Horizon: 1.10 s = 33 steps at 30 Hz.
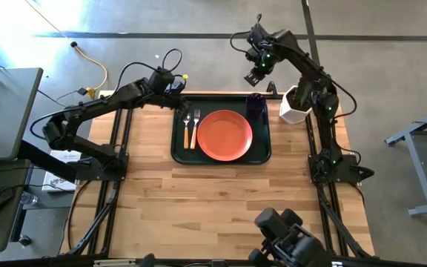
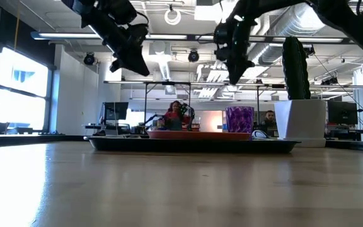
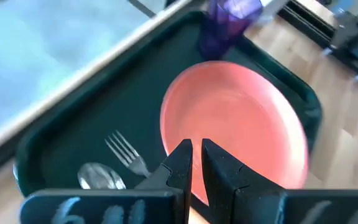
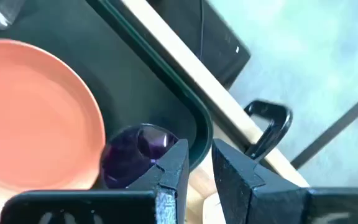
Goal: Pick and place plate/cup/fork/spoon on tray
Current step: Adjust the light orange fork
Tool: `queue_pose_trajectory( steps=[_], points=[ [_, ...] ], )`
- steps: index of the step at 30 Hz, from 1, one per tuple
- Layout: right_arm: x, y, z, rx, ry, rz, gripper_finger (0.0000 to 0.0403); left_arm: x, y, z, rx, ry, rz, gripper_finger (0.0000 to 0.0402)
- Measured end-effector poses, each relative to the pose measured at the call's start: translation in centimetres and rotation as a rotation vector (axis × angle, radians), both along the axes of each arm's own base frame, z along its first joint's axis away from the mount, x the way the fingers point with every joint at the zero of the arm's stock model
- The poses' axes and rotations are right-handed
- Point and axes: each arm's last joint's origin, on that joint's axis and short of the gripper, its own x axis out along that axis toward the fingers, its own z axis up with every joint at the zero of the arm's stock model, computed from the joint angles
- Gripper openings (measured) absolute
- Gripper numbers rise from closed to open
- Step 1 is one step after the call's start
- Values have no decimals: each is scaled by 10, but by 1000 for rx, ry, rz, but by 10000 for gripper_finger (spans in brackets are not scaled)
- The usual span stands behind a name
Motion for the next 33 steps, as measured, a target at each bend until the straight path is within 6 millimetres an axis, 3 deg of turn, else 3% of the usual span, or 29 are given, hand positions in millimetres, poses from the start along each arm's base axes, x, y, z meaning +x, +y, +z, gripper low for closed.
queue_pose_trajectory(
  steps=[10,17,22,33],
  points=[
    [-17,21,38,-68,-66,-20,64,8,34,-10,130,-46,43,26],
    [-25,41,63,-111,-126,-30,64,13,61,16,199,22,5,26],
    [-30,53,76,-128,-156,-42,64,20,83,15,175,108,-6,26],
    [-35,64,86,-142,-182,-51,64,42,107,-43,-5,290,-25,26]
  ],
)
